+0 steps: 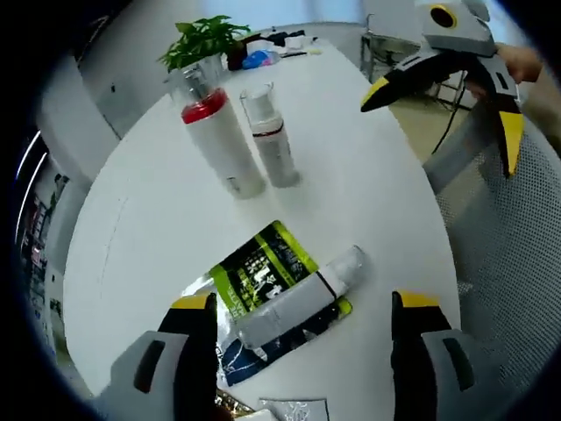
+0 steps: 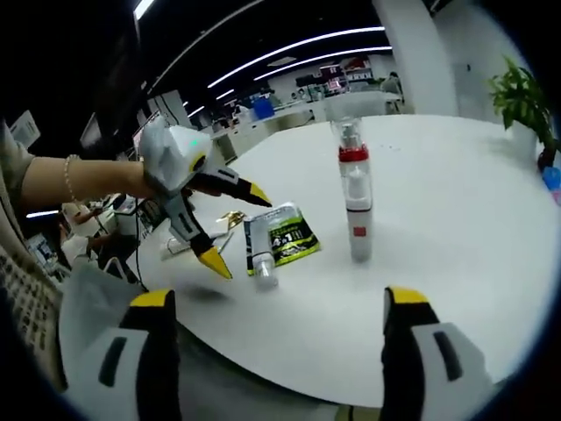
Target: Arrange the skincare products in the storage area until every visible bottle or jar stands upright without overlapping.
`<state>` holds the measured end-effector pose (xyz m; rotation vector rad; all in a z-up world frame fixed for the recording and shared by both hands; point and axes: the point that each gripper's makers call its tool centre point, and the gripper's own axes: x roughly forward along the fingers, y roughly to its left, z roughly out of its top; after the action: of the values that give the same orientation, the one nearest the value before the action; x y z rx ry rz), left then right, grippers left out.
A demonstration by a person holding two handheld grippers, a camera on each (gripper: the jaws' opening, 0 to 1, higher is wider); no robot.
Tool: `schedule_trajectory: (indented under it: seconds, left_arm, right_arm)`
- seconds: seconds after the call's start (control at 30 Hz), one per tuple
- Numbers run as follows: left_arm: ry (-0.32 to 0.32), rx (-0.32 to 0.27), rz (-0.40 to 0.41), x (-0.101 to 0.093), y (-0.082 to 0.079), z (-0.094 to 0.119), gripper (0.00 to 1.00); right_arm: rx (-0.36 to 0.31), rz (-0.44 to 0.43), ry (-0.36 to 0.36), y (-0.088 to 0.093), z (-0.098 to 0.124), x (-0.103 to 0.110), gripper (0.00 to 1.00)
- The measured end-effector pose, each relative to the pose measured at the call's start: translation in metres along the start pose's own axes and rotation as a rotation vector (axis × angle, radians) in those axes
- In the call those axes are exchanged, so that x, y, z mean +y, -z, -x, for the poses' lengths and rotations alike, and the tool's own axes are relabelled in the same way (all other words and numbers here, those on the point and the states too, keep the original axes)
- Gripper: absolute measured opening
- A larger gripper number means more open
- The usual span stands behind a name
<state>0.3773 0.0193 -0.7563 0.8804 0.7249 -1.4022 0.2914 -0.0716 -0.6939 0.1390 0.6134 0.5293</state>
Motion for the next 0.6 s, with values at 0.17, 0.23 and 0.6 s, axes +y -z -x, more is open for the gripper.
schedule_trajectory:
  seconds: [0.17,0.23,0.6]
  left_arm:
    - [0.049,0.028,-0.043,-0.005,0.001,-0.015,0.57]
    - [0.059,0.04,-0.049,-0.006,0.002,-0.019,0.49]
    - [0.077,0.08,-0.059,-0.014,0.01,-0.02,0.18]
  right_arm:
    - [0.002,-0.011,0.006,0.001,0.0,-0.002,0.98]
    - [0.008,-0.01,0.009,0.002,-0.001,-0.003,0.98]
    - [0.028,-0.015,0.013,0.006,-0.003,-0.004,0.97]
